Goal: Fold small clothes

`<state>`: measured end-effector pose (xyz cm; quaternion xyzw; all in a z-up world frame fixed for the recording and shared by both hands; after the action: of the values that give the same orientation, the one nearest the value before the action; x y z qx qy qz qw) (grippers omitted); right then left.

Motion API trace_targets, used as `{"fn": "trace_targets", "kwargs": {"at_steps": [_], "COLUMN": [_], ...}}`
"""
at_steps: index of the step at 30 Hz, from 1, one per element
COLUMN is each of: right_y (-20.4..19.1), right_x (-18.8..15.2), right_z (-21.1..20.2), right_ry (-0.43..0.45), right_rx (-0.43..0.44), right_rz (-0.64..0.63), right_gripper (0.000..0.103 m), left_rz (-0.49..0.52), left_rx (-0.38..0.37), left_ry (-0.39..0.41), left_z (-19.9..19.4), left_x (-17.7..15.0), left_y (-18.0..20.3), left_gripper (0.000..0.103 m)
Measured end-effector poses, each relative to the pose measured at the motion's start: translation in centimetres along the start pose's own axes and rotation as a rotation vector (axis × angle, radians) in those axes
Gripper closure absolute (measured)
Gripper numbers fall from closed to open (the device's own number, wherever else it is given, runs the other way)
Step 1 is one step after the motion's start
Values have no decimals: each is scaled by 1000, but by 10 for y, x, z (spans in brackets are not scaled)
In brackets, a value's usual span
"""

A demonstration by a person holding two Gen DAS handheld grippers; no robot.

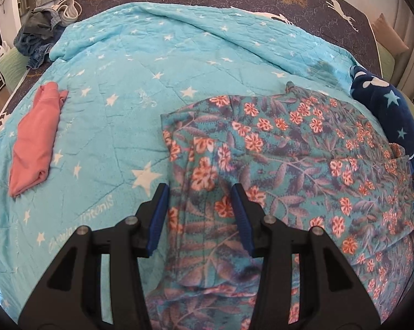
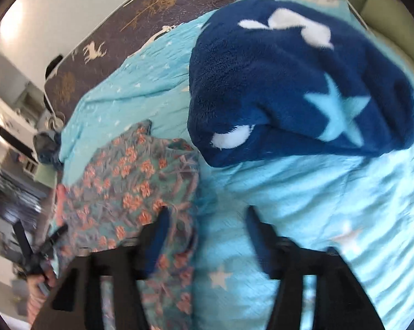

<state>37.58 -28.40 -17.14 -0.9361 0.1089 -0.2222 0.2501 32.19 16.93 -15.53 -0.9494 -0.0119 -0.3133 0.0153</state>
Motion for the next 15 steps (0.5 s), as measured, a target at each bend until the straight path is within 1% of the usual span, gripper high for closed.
{"fn": "trace_targets", "kwargs": {"at_steps": [1, 2, 3, 4, 5, 7, 9, 10, 11, 12, 13, 14, 15], "right_y": [-5, -6, -11, -18, -21, -28, -25, -13, -3, 9, 22, 33, 41], "right_x": [2, 3, 6, 5, 5, 8, 15, 21, 25, 30, 32, 30, 26], "right_z": [9, 13, 12, 14, 12, -7, -14, -13, -13, -15, -15, -14, -15], "right_ry": [-8, 10, 41, 22, 23, 102, 117, 124, 145, 177, 184, 154, 113], "right_rx": [-8, -30, -46, -41, -42, -46, -60, -95, -152, -234, -277, -250, -194], "right_rz": [5, 4, -19, -45, -46, -90, -94, -61, -43, -35, -21, 12, 54], "right_gripper": [34, 36, 63, 96, 100, 100, 101, 102, 103, 103, 103, 102, 100], "left_rz": [4, 8, 14, 22, 27, 28, 17, 9, 2, -4, -7, -5, -1], "left_rx": [0, 2, 5, 9, 12, 15, 17, 14, 15, 16, 12, 12, 14], "left_ry": [0, -1, -2, -3, -3, -2, -1, -1, 0, 1, 1, -1, -2], "left_z": [0, 0, 0, 1, 1, 1, 2, 2, 2, 1, 1, -1, -3], "left_x": [-1, -1, -2, -3, -3, -3, -4, -5, -5, -6, -7, -9, -10], "left_y": [1, 2, 3, 3, 3, 2, -1, -2, -3, -4, -5, -5, -6], "left_gripper": [54, 53, 52, 52, 51, 47, 45, 45, 45, 45, 45, 45, 45]}}
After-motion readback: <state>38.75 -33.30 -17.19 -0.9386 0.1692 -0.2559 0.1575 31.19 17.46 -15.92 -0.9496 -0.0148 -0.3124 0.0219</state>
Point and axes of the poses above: each gripper's, at about its wrist camera, not at the fingertips, and z roughly the way its jaws point, y to its right, x to its top, the point moved 7 cm from there along z, roughly the way its jaws point, and after that the axes turned 9 degrees about z, right-handed, at the moved point
